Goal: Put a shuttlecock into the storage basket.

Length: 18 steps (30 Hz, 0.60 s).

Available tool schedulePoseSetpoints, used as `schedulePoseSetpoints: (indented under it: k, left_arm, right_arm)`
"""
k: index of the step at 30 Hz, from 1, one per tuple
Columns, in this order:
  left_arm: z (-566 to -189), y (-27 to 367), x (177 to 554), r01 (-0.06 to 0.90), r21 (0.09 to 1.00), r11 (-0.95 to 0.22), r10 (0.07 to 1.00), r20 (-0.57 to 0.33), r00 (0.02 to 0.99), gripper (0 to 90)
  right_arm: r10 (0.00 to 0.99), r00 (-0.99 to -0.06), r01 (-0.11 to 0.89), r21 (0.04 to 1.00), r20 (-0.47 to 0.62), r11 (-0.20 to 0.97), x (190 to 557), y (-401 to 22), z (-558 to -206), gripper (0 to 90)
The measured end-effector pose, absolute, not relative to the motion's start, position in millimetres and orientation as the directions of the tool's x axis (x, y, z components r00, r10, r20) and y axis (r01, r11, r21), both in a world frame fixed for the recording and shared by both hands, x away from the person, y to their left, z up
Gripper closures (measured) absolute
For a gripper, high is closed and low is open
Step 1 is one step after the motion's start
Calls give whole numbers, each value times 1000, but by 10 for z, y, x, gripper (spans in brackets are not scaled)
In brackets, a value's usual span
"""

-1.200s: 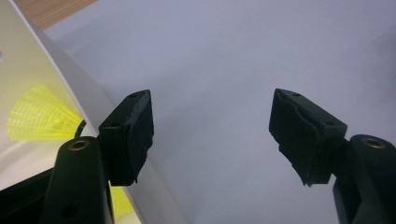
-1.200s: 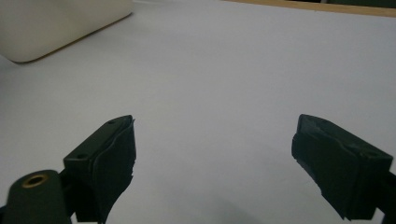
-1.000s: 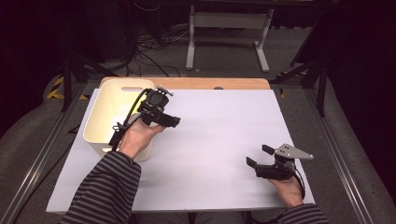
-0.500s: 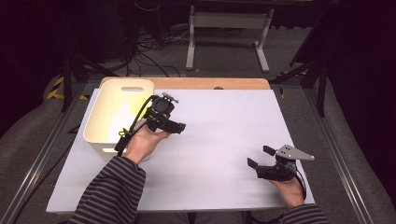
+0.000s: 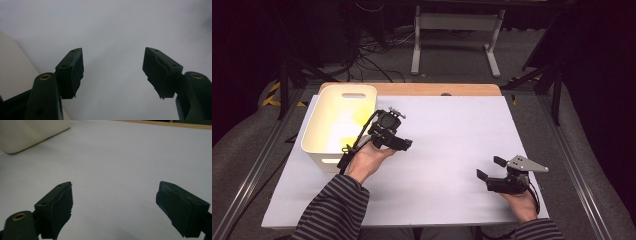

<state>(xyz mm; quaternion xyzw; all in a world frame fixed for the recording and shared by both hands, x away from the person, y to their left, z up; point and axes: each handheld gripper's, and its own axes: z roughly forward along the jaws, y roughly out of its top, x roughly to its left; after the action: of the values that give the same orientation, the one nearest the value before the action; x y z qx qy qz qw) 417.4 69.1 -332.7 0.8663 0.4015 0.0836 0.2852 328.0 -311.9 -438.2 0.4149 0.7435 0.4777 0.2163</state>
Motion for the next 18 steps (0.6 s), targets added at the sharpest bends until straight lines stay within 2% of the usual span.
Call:
schedulePoseSetpoints:
  k: [18]
  left_arm:
    - [-3451, 654, 4059, 628, 587, -511, 725, -97, 682, 331]
  right_arm:
    - [827, -558, 408, 891, 71, 198, 3264, -3121, -4382, 141]
